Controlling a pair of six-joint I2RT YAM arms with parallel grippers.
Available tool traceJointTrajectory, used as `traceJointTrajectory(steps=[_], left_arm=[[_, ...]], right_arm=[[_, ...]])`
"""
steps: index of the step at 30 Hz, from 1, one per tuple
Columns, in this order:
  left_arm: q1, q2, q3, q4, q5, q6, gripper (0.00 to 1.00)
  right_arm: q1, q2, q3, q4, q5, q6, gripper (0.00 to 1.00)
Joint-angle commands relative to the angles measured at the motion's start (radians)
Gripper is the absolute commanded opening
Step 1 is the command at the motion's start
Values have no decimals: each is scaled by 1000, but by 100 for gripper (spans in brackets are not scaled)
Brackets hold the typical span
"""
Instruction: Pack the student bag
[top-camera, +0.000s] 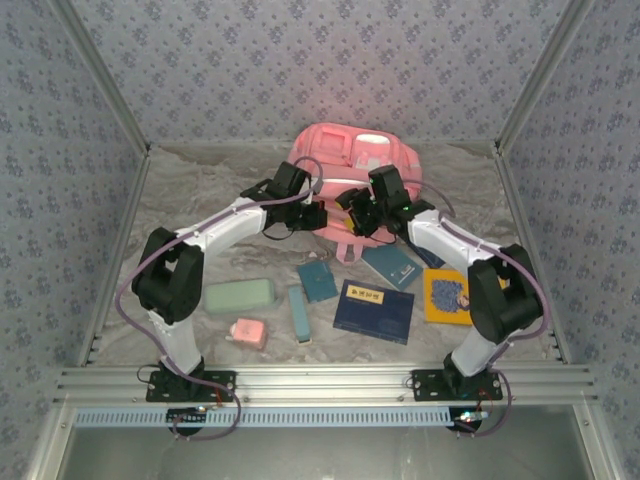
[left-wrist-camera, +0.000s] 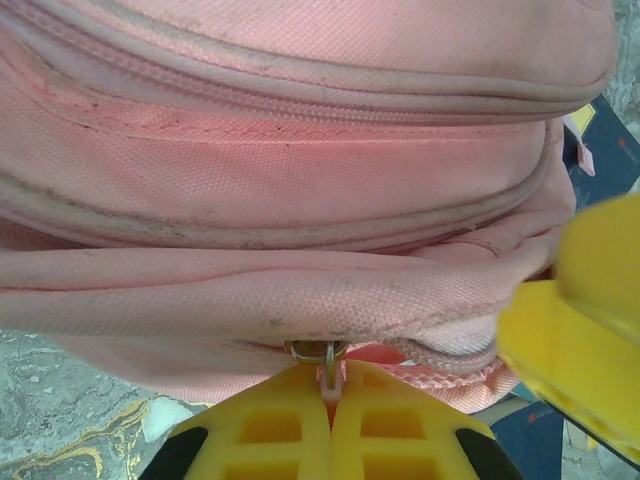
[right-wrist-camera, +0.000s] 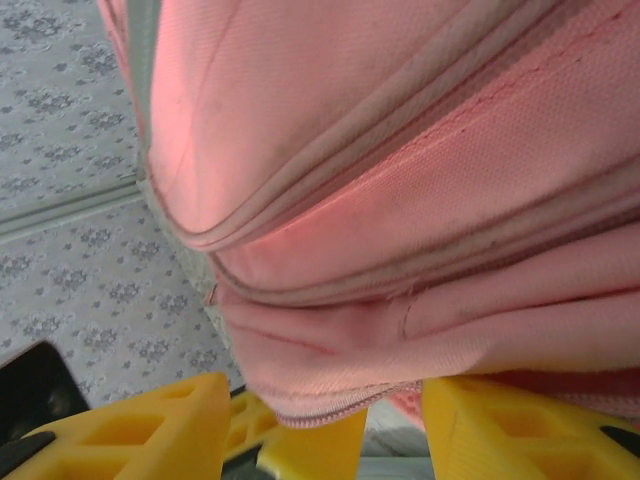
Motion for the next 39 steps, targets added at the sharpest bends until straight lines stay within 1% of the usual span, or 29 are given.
traceJointTrajectory(steps=[1,4,6,8,9,11,13,14,16,19,23,29,39], left_arm=[[-6,-48,13,56,21,-2,0],[-6,-46,10,62,22,-3,0],[-8,-46,6,69,23,-4,0],[-8,-46,2,73,21,-2,0],[-8,-47,1,73,21,0,0],[-8,-49,-3,70,14,4,0],[-7,-51,-3,57,-2,18,0],[-6,-53,-1,48,-16,27,0],[-1,-58,0,24,-43,44,0],[23,-66,-6,-11,-78,63,0],[65,-83,-37,-19,-94,75,0],[110,-89,-58,-22,-108,85,0],[202,-141,-99,-27,-118,87,0]], right_arm=[[12,34,10,24,24,38,53],[13,62,23,21,39,40,49],[13,81,26,5,48,40,44],[12,102,73,-11,69,39,37],[11,109,79,-14,80,39,31],[13,116,94,-26,102,28,16],[13,117,114,-52,121,1,4],[10,117,129,-67,127,-17,0],[1,117,163,-105,125,-63,0],[-13,112,236,-193,121,-178,0],[-15,110,318,-296,93,-320,0],[-16,70,319,-322,65,-406,0],[9,-16,359,-379,29,-645,0]])
